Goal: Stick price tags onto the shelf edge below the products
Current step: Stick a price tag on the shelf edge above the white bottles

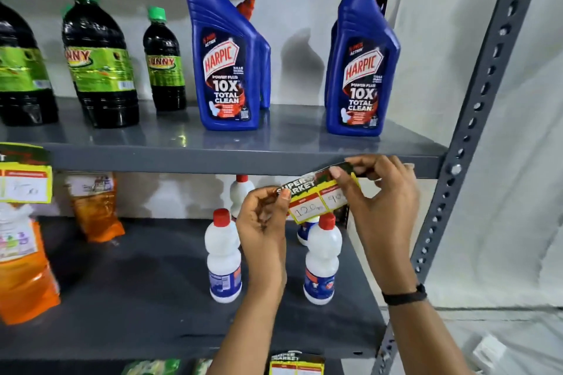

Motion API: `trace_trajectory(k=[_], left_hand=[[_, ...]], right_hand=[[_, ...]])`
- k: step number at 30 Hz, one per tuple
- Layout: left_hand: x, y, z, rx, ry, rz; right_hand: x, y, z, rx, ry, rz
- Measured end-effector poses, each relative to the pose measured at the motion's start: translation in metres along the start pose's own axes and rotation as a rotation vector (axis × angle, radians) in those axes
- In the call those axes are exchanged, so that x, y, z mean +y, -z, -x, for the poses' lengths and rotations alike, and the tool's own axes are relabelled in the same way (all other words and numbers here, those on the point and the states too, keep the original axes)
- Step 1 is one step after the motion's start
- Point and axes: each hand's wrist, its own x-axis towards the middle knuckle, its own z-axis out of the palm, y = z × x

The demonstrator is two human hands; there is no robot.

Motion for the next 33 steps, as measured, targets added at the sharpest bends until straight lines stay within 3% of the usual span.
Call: trace_trajectory(k=[12, 20, 28, 33], left_hand=[[0.005, -0.008, 0.023, 0.092, -0.05, -0.04], [0.014, 0.001, 0.027, 0.062, -0.131, -0.182], [0.041, -0.003, -0.003, 0.059, -0.413, -0.445], [0.047, -0.009, -0.02, 0.044, -0.511, -0.617]], right_hand=[[-0.004, 0.003, -0.017, -0.094, -0.038, 0.075], [-0.001, 0.012, -0.014, -0.18, -0.061, -0.078], [-0.004, 0.014, -0.017, -0.095, -0.131, -0.224], [-0.003, 0.01, -0.016, -0.064, -0.131, -0.18]])
